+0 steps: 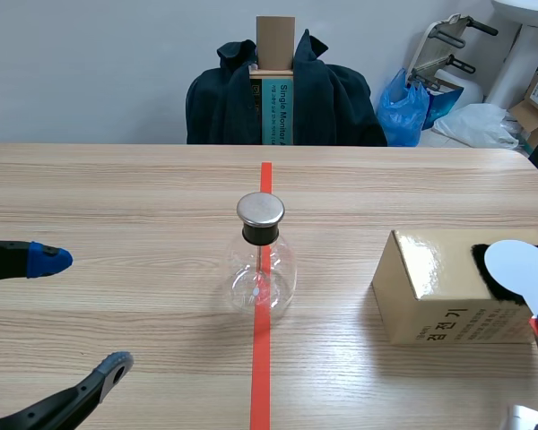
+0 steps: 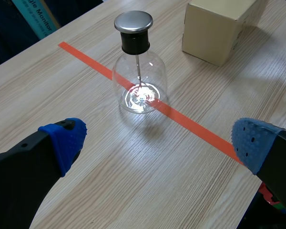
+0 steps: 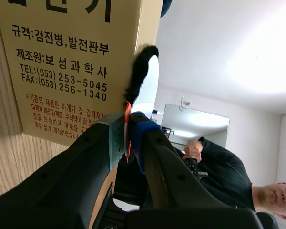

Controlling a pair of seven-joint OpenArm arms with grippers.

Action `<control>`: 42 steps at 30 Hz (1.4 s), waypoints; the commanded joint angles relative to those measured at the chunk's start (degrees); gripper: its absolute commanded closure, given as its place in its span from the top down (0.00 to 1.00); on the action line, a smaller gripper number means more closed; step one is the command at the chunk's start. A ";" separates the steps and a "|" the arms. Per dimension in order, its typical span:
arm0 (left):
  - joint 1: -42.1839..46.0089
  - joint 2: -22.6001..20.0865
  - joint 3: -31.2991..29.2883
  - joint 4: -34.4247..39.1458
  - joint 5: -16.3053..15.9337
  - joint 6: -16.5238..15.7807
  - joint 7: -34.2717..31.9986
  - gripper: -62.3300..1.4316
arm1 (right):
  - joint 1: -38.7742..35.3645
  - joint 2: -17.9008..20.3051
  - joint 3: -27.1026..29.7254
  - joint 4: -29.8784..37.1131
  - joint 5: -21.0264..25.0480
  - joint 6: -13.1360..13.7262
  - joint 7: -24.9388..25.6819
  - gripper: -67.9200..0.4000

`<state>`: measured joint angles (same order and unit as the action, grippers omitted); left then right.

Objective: Do the electroscope experiment.
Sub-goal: 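Rub the plate on the fur, then bring the plate to the electroscope and point at the metal foil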

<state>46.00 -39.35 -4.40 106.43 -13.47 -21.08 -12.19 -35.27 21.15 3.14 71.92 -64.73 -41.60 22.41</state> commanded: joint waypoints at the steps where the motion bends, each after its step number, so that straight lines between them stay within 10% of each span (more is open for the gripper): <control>1: -0.15 0.44 0.31 0.37 -0.37 -0.02 -0.76 1.00 | -0.17 1.11 -0.17 0.28 0.22 -0.57 1.05 0.02; 15: -0.15 0.44 0.31 0.35 -0.37 -0.02 0.26 1.00 | -1.84 5.20 3.89 1.90 5.07 -3.26 -1.70 0.02; 30: -0.33 0.44 0.31 -0.04 -0.37 -0.02 0.28 0.99 | 0.24 9.33 12.57 24.96 19.17 -3.26 -3.65 0.02; 40: -6.60 0.44 2.08 -7.06 -0.42 -0.39 1.70 0.10 | 0.22 9.33 17.70 40.13 25.66 -2.89 -3.65 0.02; 42: -9.57 0.44 3.58 -10.14 -0.42 -0.76 1.55 0.07 | 0.22 9.33 18.38 42.07 26.60 -1.90 -3.63 0.02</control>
<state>37.69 -39.33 -1.58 96.71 -13.47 -21.61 -9.63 -35.75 29.89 20.75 114.02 -39.00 -41.36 19.03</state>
